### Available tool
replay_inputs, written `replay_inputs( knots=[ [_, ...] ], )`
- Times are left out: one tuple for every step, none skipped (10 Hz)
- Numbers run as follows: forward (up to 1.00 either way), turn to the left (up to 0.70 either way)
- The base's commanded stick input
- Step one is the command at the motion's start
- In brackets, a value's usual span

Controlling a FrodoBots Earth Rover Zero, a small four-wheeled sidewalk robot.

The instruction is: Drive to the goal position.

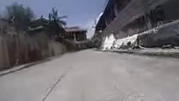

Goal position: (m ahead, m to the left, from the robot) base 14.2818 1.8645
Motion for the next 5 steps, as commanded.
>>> replay_inputs(
  knots=[
    [0.85, -0.34],
    [0.85, -0.12],
    [0.85, 0.0],
    [0.85, 0.0],
    [0.85, 0.0]
  ],
)
